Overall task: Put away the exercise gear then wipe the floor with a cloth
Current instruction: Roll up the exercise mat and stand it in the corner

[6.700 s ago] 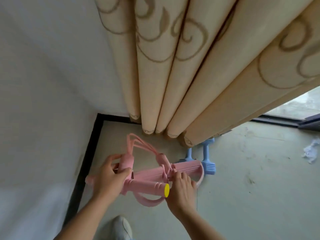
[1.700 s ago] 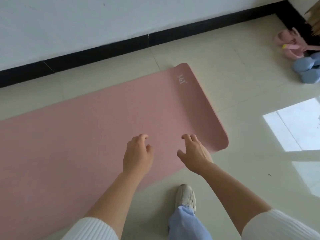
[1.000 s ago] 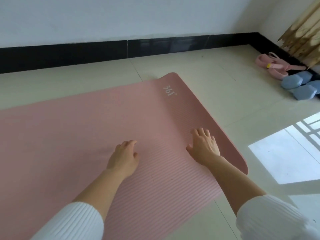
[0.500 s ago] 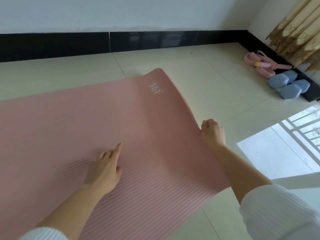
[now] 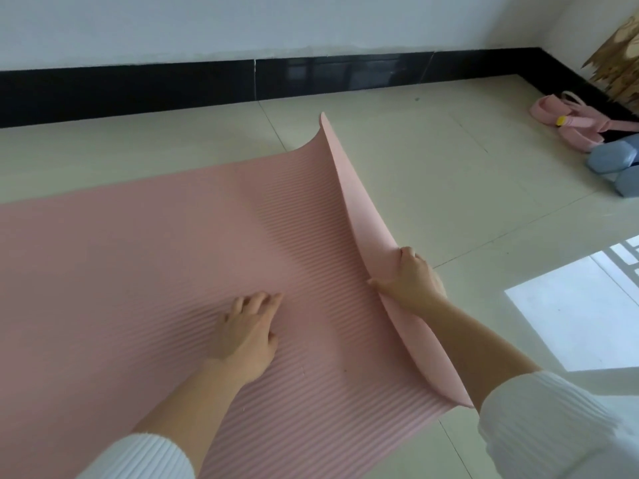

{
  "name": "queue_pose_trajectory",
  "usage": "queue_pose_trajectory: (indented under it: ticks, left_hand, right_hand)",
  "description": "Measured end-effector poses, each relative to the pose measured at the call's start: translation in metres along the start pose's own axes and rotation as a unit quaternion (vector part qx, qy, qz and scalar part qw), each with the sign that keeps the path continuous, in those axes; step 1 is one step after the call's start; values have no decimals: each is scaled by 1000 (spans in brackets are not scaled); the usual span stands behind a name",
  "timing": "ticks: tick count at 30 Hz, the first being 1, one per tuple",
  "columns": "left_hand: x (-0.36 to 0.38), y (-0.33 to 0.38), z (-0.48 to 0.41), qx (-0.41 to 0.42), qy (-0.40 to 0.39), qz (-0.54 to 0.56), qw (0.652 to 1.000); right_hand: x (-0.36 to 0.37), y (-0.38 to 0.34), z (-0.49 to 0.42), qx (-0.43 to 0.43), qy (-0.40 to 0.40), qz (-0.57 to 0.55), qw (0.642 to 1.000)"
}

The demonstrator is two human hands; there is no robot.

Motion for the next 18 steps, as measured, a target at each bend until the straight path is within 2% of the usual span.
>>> queue_pose_trajectory:
  ticks: [4,8,13,15,16,17,18]
  left_hand:
    - [1,0,2,-1,2,6,1000]
    - [3,0,-2,-19,-14,32,999]
    - [-12,15,-22,-40,-6,90,995]
    - [-15,27,-34,-31,8,160,987]
    - [-16,33,-39,-32,9,230,973]
    - [-16,38,-43,-48,-1,322,946]
    - [-16,43,-47,-72,-11,421,904]
  right_hand:
    - [-12,-25,-2,-27,99,105,989]
    - [7,-55,12,-112,178,285,935]
    - [45,-51,35,-139,124,345,920]
    - [44,-56,43,-158,118,309,931]
    - [41,-61,47,-172,117,286,935]
    - [39,-63,50,-181,97,256,945]
    - [36,-64,52,-182,74,218,956]
Point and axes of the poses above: each hand's wrist, its own z-axis away from the middle knuckle, its own x-axis out of the palm, y = z × x, the point moved 10 cm from there along -z, towards the middle knuckle, and after that the axes turned 4 degrees about y, right-handed, at the moved point
